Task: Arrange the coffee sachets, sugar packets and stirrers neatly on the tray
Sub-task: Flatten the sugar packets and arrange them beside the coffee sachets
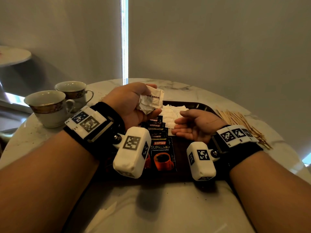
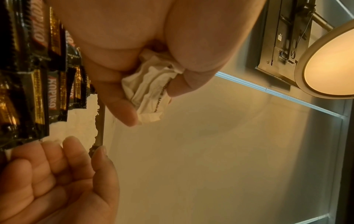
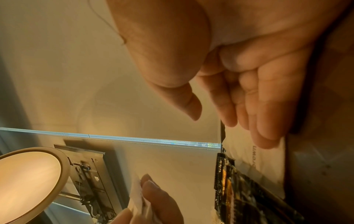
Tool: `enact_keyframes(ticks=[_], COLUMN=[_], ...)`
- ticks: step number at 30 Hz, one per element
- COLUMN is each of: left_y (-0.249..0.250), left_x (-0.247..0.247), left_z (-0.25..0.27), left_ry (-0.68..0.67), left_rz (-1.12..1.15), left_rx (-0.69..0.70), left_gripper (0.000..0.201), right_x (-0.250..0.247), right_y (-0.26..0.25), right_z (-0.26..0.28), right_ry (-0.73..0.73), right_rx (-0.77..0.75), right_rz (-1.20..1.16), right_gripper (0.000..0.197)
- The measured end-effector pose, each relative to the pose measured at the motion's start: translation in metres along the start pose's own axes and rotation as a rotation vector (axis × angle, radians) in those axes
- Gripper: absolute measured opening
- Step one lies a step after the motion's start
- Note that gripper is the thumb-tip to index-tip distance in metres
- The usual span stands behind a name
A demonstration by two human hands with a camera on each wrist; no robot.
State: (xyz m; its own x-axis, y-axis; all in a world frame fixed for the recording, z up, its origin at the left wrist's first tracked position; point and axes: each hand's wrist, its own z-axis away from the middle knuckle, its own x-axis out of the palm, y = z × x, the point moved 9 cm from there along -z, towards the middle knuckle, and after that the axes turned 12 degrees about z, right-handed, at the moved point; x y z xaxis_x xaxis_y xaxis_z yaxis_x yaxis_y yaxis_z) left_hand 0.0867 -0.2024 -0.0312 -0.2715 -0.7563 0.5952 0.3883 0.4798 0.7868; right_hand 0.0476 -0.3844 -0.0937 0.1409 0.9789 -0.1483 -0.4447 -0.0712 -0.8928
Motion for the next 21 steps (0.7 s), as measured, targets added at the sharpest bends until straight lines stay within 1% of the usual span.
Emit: enact_keyframes(ticks=[10, 12, 14, 17, 21], left_y=[0.000, 0.000, -0.001, -0.002, -0.007], left_x=[-0.001, 0.000, 0.001, 0.003, 0.005], left_z=[-0.001, -0.001, -0.001, 0.000, 0.002], left_ry=[0.000, -0.001, -0.009, -0.024, -0.045], left_rz=[0.027, 0.046, 0.065, 0.082, 0.002], left_rx=[0.001, 0.003, 0.005, 0.008, -0.010], left_gripper=[0.029, 0.028, 0.030, 0.035, 0.027], right_x=[-0.001, -0.003, -0.004, -0.002, 0.008], right_y=[-0.004, -0.009, -0.018, -0.035, -0.052], right_z=[0.003, 0.005, 0.009, 0.021, 0.037], right_ry=[0.029, 0.052, 0.076, 0.063, -0.012], right_rx=[-0.036, -0.098, -0.194, -0.323, -0.454], right_rz=[0.003, -0.018, -0.034, -0.079, -0.096], right_gripper=[0.034, 0.030, 0.025, 0.021, 0.032])
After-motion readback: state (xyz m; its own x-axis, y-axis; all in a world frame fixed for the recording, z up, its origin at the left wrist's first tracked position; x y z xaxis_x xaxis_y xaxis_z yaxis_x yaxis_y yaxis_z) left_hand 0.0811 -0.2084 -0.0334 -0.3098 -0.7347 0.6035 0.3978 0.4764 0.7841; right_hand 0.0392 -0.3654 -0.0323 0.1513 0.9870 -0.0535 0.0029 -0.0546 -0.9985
